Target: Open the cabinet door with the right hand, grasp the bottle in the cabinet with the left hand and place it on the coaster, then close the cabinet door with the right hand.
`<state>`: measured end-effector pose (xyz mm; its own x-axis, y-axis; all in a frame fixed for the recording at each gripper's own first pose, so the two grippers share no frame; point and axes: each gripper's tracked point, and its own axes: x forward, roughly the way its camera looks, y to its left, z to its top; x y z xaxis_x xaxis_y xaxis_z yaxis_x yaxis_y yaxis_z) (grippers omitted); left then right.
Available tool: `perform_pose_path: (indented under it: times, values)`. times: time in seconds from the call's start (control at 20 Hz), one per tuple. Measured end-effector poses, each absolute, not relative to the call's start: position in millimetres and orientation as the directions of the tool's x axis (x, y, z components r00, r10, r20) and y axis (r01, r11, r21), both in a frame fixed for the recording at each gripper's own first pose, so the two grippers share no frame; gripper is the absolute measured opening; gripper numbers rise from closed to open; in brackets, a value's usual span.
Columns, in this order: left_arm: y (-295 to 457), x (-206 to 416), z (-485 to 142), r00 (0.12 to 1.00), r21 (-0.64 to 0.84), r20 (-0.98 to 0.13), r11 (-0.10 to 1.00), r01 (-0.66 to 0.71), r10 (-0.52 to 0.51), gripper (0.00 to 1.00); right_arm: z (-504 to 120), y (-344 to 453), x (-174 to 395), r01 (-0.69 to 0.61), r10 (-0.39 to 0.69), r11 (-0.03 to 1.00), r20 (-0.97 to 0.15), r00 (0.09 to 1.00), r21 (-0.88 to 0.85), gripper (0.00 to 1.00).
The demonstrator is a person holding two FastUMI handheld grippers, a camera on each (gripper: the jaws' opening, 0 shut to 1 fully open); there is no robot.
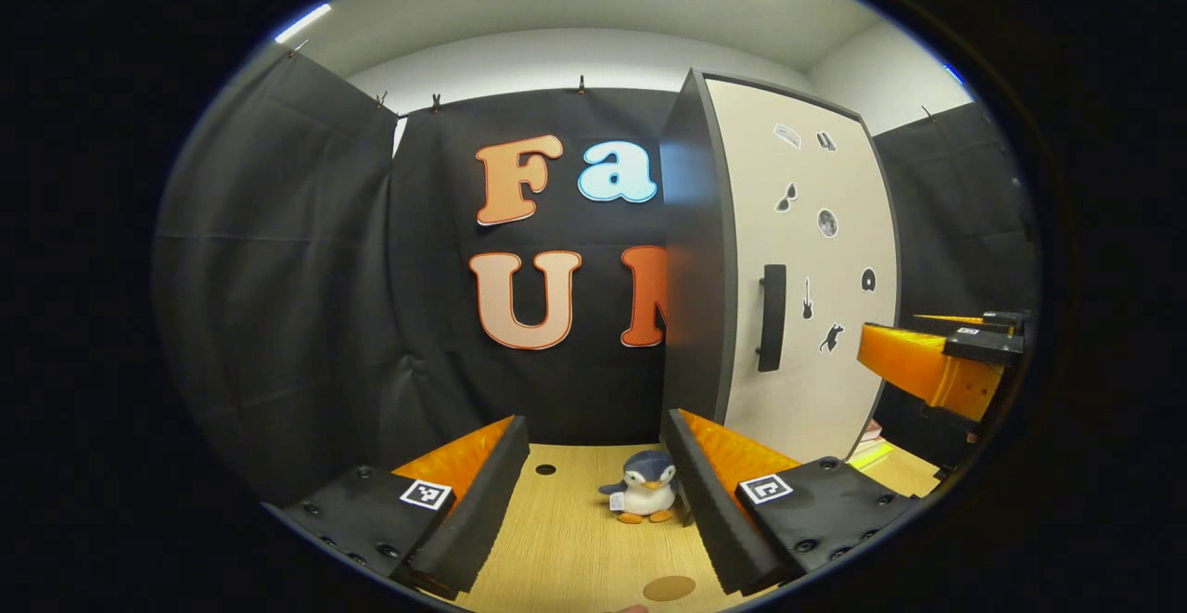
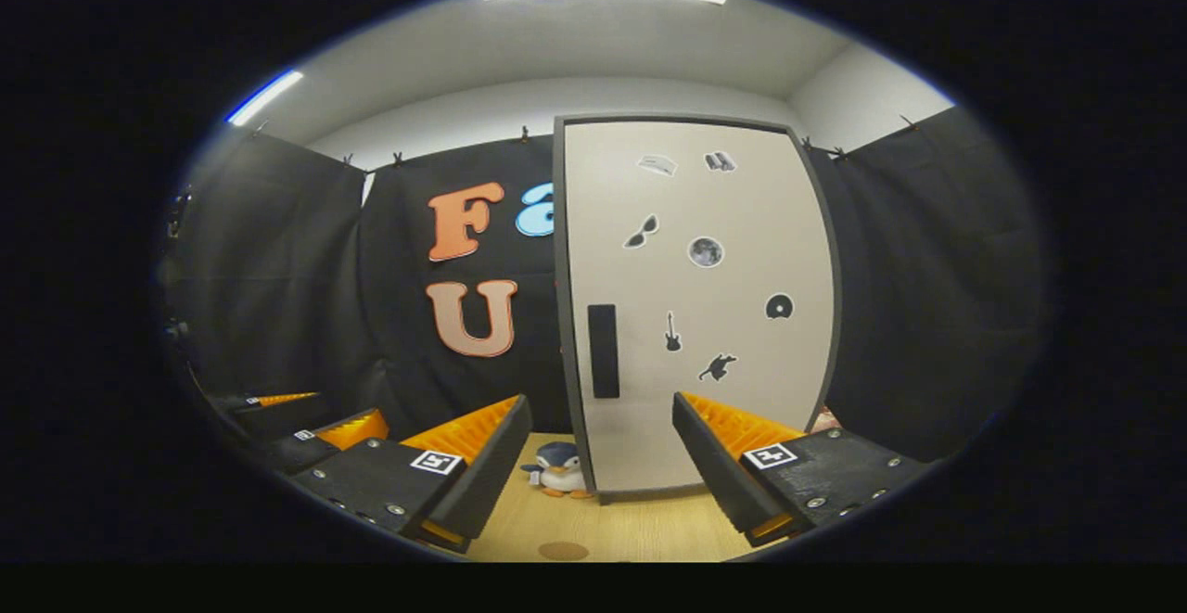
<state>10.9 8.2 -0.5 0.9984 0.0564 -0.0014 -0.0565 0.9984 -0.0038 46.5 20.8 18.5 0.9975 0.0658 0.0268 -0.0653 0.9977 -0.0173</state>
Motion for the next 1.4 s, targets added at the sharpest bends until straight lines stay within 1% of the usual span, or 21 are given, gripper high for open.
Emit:
perform_pose_path:
  times: [0.1, 0.2, 0.6, 0.7, 0.75, 0.95, 1.0, 1.05, 1.1, 1.15, 1.2, 1.25, 1.35, 1.4]
  values:
    - [13.8, 13.8, -4.6, 0.998, -0.012, -0.01, 0.998, -0.064, 0.064, 0.98, 18.4, 23.6, 67.8, -0.067, 0.067, 0.998, 0.029, 0.997, -0.022, 0.95]
    - [21.1, 18.4, -4.7, 0.997, -0.012, -0.01, 0.997, -0.072, 0.072, 0.97, 18.6, 27.1, 88.9, -0.068, 0.068, 0.997, 0.035, 0.997, -0.023, 0.95]
    - [40.8, 37.5, -14.5, 0.996, -0.018, -0.018, 0.996, -0.086, 0.086, 0.98, 17.7, 27.1, 180.1, -0.05, 0.051, 0.998, 0.034, 0.998, -0.035, 0.95]
    - [45.8, 40.7, -16.8, 0.996, -0.019, -0.02, 0.996, -0.091, 0.09, 0.97, 15.3, 24.9, 195.8, -0.039, 0.04, 0.998, 0.025, 0.999, -0.042, 0.95]
    - [47.3, 44.3, -18.4, 0.996, -0.017, -0.024, 0.996, -0.091, 0.091, 0.98, 15.0, 22.8, 202.9, -0.031, 0.032, 0.999, 0.024, 0.999, -0.04, 0.95]
    - [53.1, 50.4, -27.3, 0.995, -0.018, -0.044, 0.996, -0.093, 0.092, 0.97, 13.6, 19.5, 219.7, -0.017, 0.017, 1.0, 0.024, 1.0, -0.025, 0.94]
    - [53.8, 51.3, -27.3, 0.994, -0.017, -0.046, 0.995, -0.097, 0.096, 0.97, 13.9, 20.4, 222.5, -0.022, 0.023, 0.999, 0.032, 0.999, -0.033, 0.84]
    - [55.0, 52.0, -27.5, 0.994, -0.017, -0.044, 0.995, -0.099, 0.098, 0.97, 16.2, 19.5, 222.5, -0.011, 0.013, 0.999, 0.044, 0.999, -0.041, 0.8]
    - [56.3, 53.2, -29.3, 0.994, -0.019, -0.047, 0.995, -0.101, 0.1, 0.98, 16.8, 18.4, 222.6, -0.005, 0.007, 0.999, 0.051, 0.999, -0.05, 0.81]
    - [56.6, 54.4, -33.4, 0.994, -0.021, -0.055, 0.995, -0.1, 0.099, 0.98, 16.3, 16.7, 226.7, 0.008, -0.005, 0.998, 0.049, 0.999, -0.058, 0.72]
    - [56.7, 54.6, -35.4, 0.993, -0.023, -0.062, 0.995, -0.101, 0.1, 0.98, 11.7, 15.6, 229.0, 0.007, -0.005, 0.998, 0.033, 0.999, -0.057, 0.65]
    - [58.2, 54.8, -36.8, 0.993, -0.026, -0.066, 0.994, -0.102, 0.1, 0.97, 10.0, 18.9, 228.5, -0.003, 0.004, 0.999, 0.021, 1.0, -0.045, 0.52]
    - [58.2, 54.6, -39.6, 0.992, -0.03, -0.072, 0.994, -0.105, 0.102, 0.98, 7.1, 20.9, 231.5, -0.011, 0.011, 0.999, 0.016, 1.0, -0.047, 0.39]
    - [57.6, 54.4, -39.5, 0.992, -0.031, -0.074, 0.994, -0.104, 0.102, 0.97, 7.3, 20.8, 231.1, -0.013, 0.014, 0.998, 0.023, 1.0, -0.059, 0.37]
